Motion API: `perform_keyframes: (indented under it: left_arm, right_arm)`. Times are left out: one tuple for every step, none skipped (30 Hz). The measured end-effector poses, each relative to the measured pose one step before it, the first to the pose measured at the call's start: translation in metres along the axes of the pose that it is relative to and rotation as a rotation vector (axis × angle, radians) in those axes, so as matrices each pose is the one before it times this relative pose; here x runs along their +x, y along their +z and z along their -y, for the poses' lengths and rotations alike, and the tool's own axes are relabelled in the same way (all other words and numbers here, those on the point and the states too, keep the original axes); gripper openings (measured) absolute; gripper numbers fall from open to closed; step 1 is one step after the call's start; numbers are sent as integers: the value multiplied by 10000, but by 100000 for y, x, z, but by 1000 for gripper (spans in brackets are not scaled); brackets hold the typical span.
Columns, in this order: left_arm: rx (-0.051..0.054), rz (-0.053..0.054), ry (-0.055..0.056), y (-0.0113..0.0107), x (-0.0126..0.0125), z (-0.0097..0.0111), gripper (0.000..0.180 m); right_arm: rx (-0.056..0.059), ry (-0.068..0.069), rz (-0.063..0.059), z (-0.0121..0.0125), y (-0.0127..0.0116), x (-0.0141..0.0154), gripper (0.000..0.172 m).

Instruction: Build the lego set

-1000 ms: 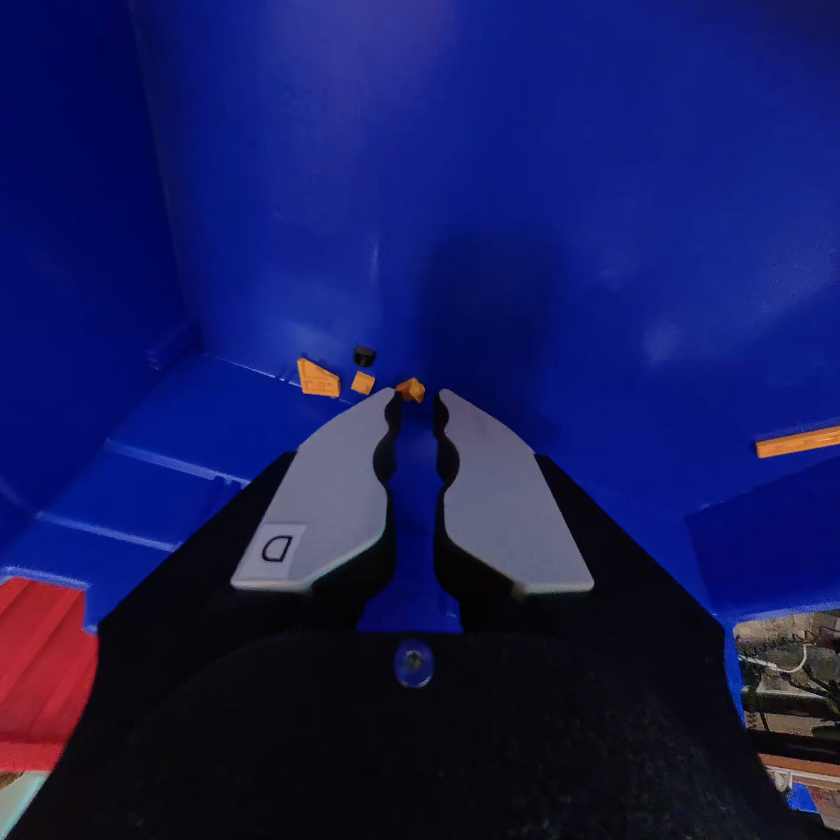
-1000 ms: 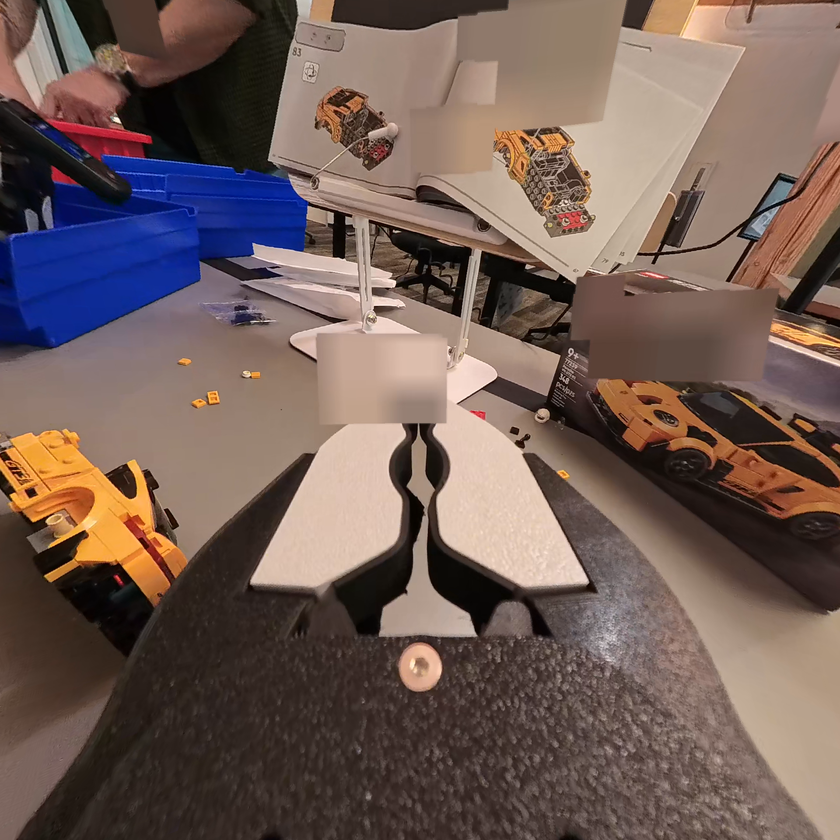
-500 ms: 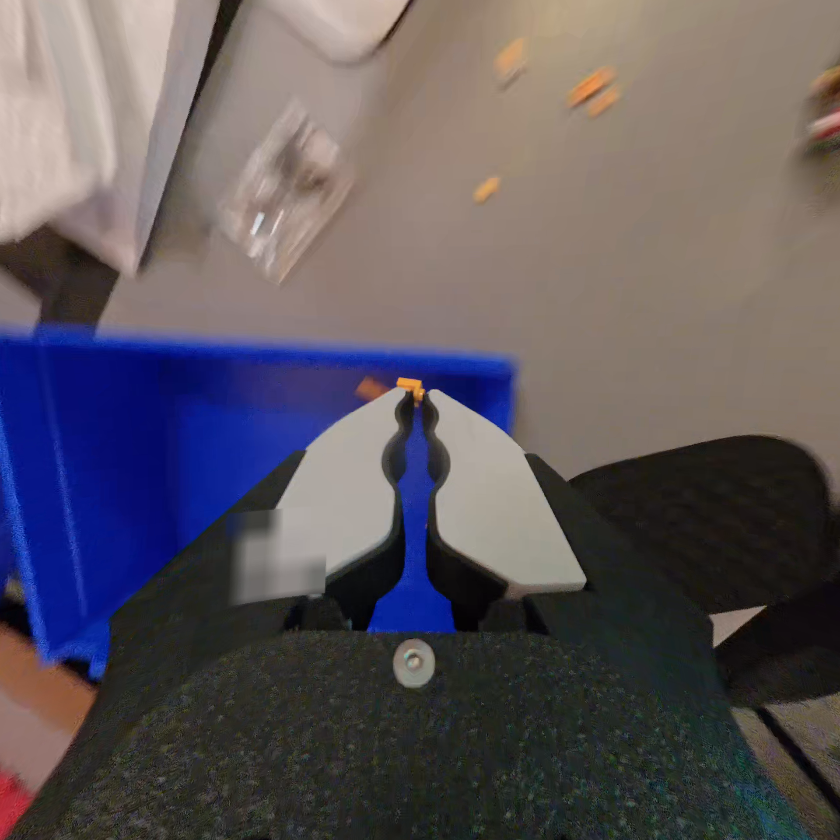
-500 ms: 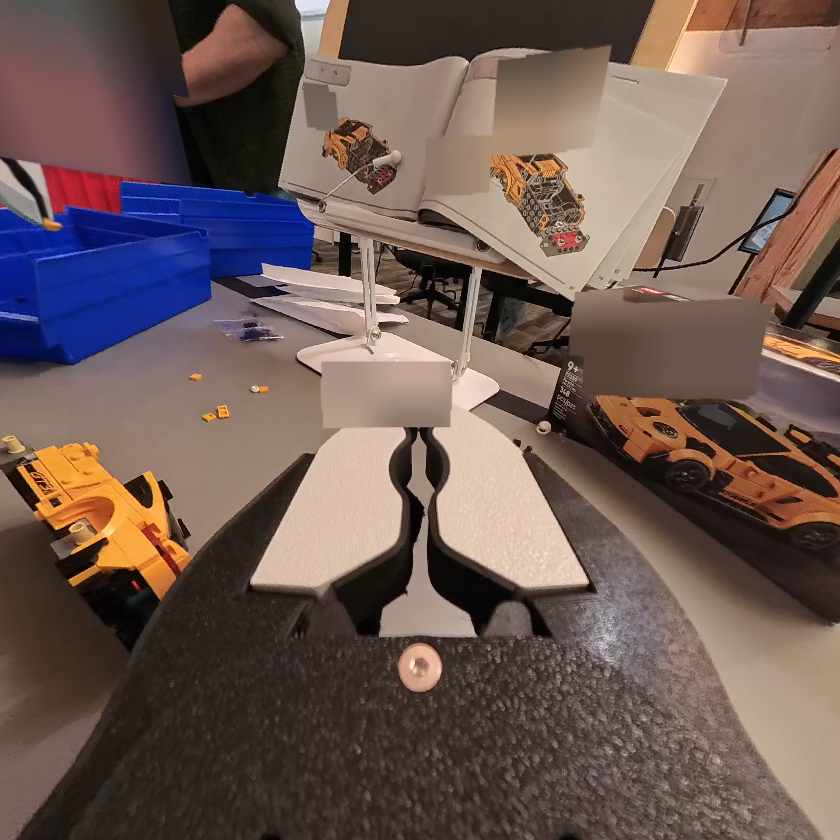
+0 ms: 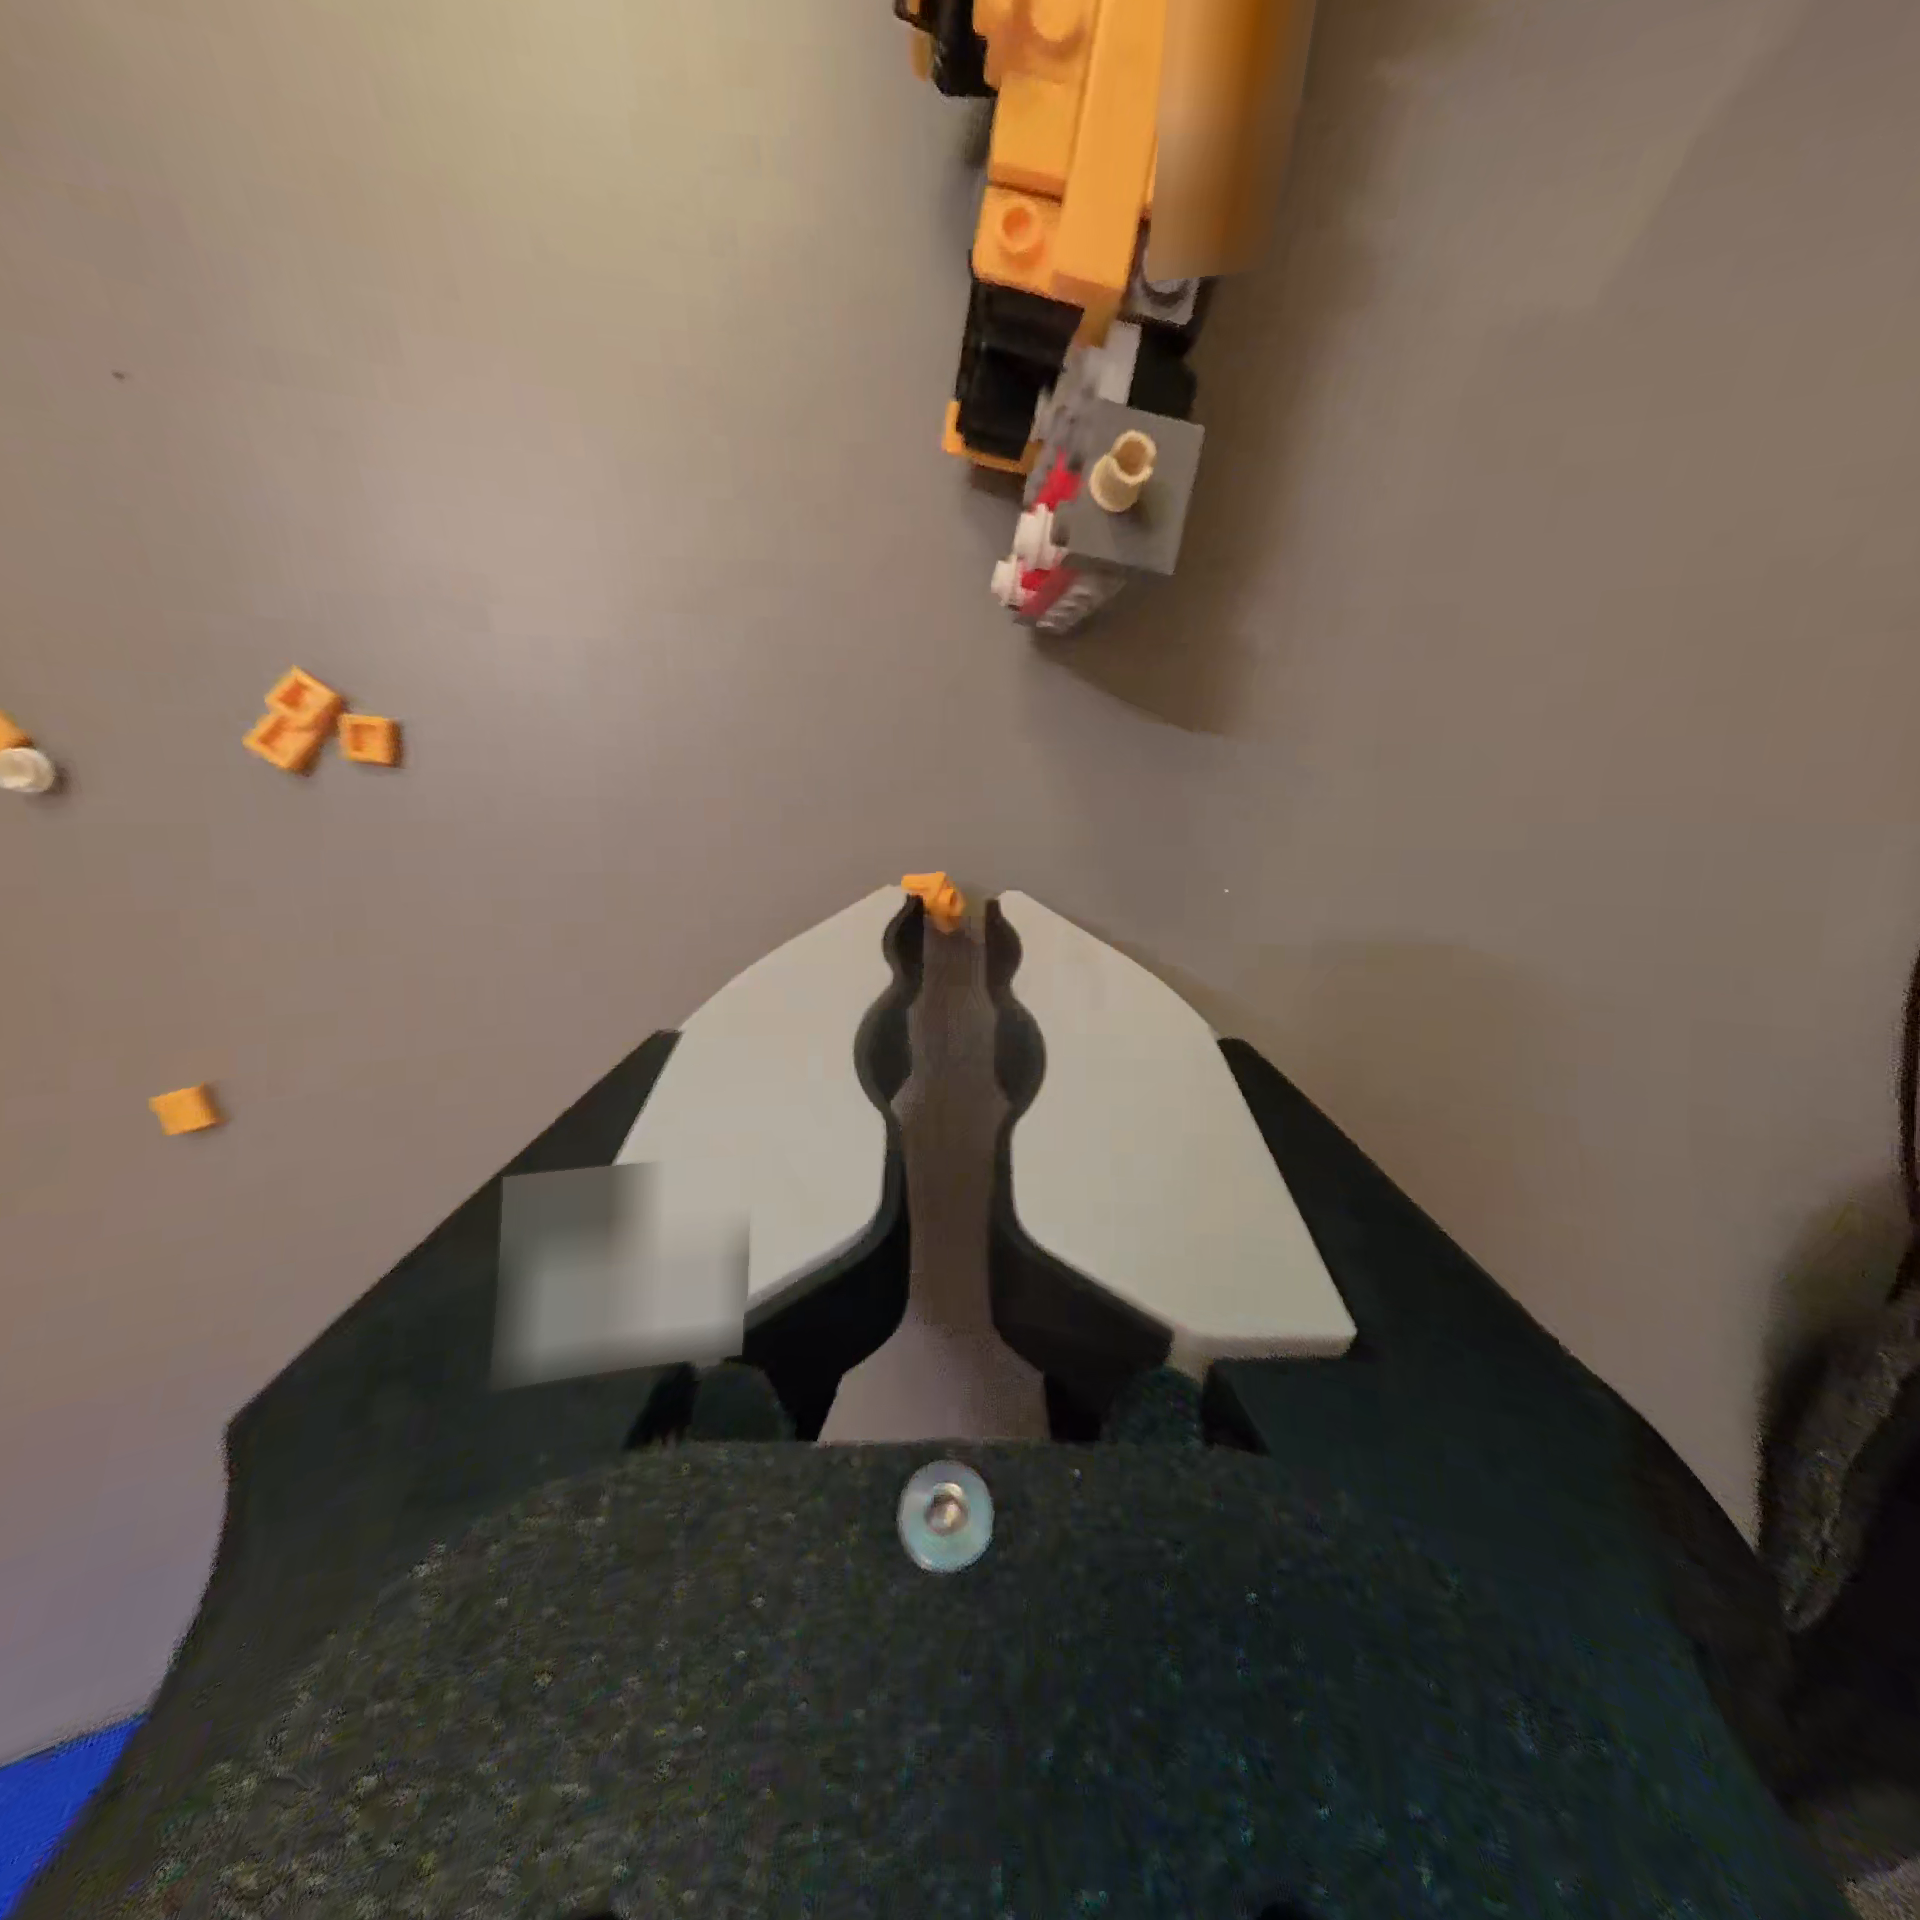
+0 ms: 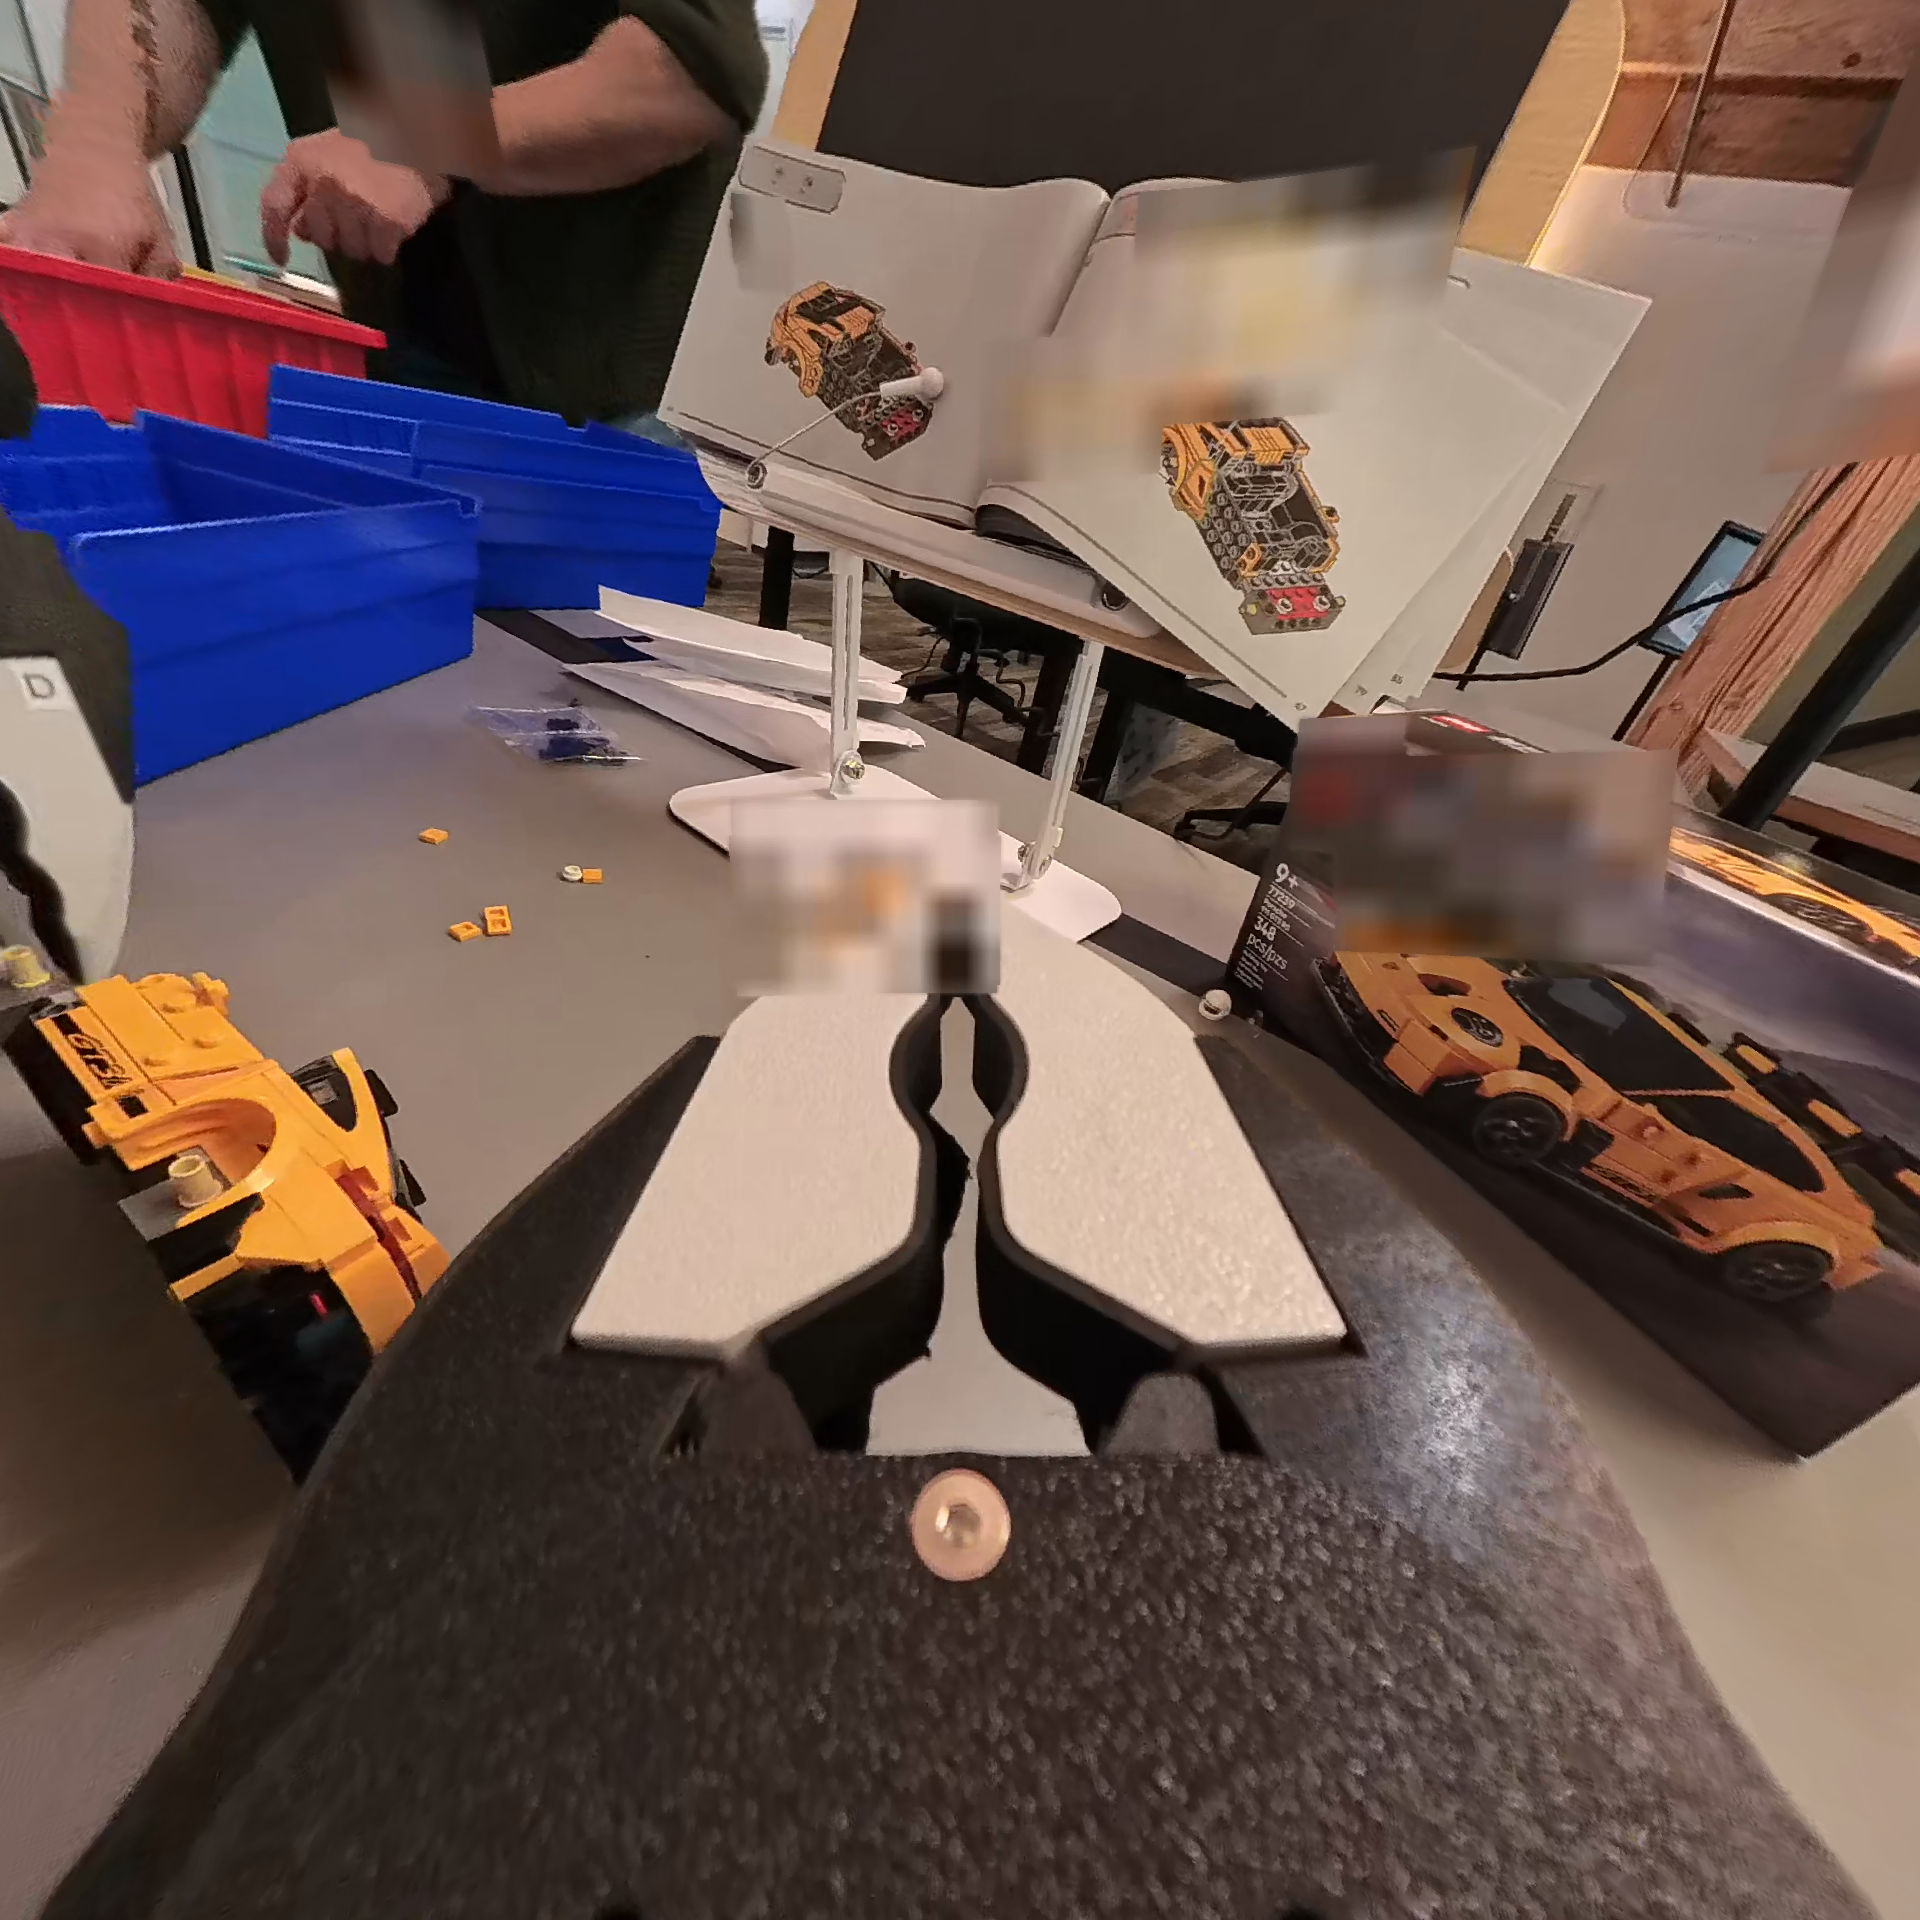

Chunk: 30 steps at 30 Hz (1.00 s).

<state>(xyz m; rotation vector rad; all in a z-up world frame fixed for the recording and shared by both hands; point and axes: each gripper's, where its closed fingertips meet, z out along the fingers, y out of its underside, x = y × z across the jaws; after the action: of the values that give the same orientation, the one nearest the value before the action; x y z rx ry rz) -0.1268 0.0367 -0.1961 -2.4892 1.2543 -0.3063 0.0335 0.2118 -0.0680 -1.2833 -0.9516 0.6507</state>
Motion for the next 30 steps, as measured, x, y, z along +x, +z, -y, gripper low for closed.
perform_keyframes:
  left_arm:
    - [-68, -137, -37, 223, 240, -242, 15]
    - [-44, -135, -38, 186, 215, -236, 18]
    - [47, -68, -27, 111, 120, -121, 20]
    - [135, -55, -33, 40, 103, -9, 22]
    - [165, -83, -82, -43, 134, 59, 23]
    - [177, -48, -104, -172, 101, 96, 24]
    - [222, 57, -61, -389, -3, 188, 24]
    - [289, 195, -25, -714, -164, 288, 24]
    - [358, 307, -37, -1103, -355, 374, 23]
    - [432, 453, -96, -1537, -708, 457, 22]
    - [420, 612, -179, -1934, -1197, 404, 19]
    - [371, 802, -270, -2283, -1793, 296, 17]
    - [268, 949, -334, -2468, -2404, 105, 13]
    - [29, 1061, -348, -2474, -2992, -237, 9]
    - [-278, 1103, -341, -2232, -3486, -666, 8]
    - [-501, 1006, -283, -1744, -3687, -1061, 6]
    - [-727, 702, -274, -1004, -3455, -1558, 7]
    - [-976, 256, -309, -193, -2822, -2075, 7]
    - [-1022, -40, -307, 537, -2225, -2202, 8]
    - [-878, -190, -283, 1090, -1717, -1951, 8]
    - [-811, -385, -276, 1456, -1117, -1738, 9]
    - [-868, -401, -145, 1625, -766, -1616, 11]
    - [-816, -27, 123, 1625, -947, -1363, 13]
    - [-727, 43, 385, 1488, -653, -1118, 13]
    - [-631, -129, 294, 1264, -143, -860, 14]
    - [-470, -138, 130, 1001, -94, -470, 15]
    - [-322, 29, 147, 767, -310, -180, 15]
    - [-275, 2, 206, 578, -243, -122, 15]
    - [-211, -45, 217, 487, -172, -57, 16]
    - [-168, 16, 188, 424, -244, -3, 16]
  right_arm:
    - [-11, -31, 20, -8, 19, -77, 0]
    - [-14, -52, 6, -20, 12, -55, 0]
    - [-13, -49, -8, -21, 9, -26, 0]
    - [-3, -28, -12, -14, 1, -4, 0]
    - [3, 0, -8, 2, 7, 19, 0]
    - [5, 11, -34, -9, 5, 56, 0]
    - [10, 11, -74, 3, -13, 133, 0]
    - [10, 19, -79, 7, -25, 155, 0]
    - [7, 44, -83, 27, -33, 176, 0]
    - [23, 49, -90, 47, -51, 189, 0]
    - [30, 58, -82, 76, -45, 177, 0]
    - [22, 70, -46, 56, -36, 123, 0]
    - [2, 76, -9, 13, -11, 53, 0]
    - [-1, 64, 7, -4, 15, 7, 0]
    - [-4, 39, 11, -29, 21, -26, 0]
    - [-16, 11, 18, -30, 33, -37, 0]
    - [-13, -4, 13, -22, 19, -45, 0]
    - [2, -12, 15, 9, 2, -47, 0]
    - [9, -17, 9, 29, -15, -31, 0]
    - [4, -22, 6, 21, -4, -20, 0]
    - [-4, -17, 1, 1, 4, -16, 0]
    - [-20, -9, 3, -54, 16, -11, 0]
    - [-32, -11, 0, -81, 20, -5, 0]
    - [-33, -21, -6, -83, 20, 11, 0]
    - [-25, -19, -16, -74, 9, 31, 0]
    - [-26, -7, -10, -77, 5, 29, 0]
    - [-23, 9, -6, -81, 6, 49, 0]
    - [-28, 25, 11, -88, 31, 20, 0]
    - [-32, 32, 21, -95, 33, 11, 0]
    - [-29, 16, 17, -85, 28, -3, 0]
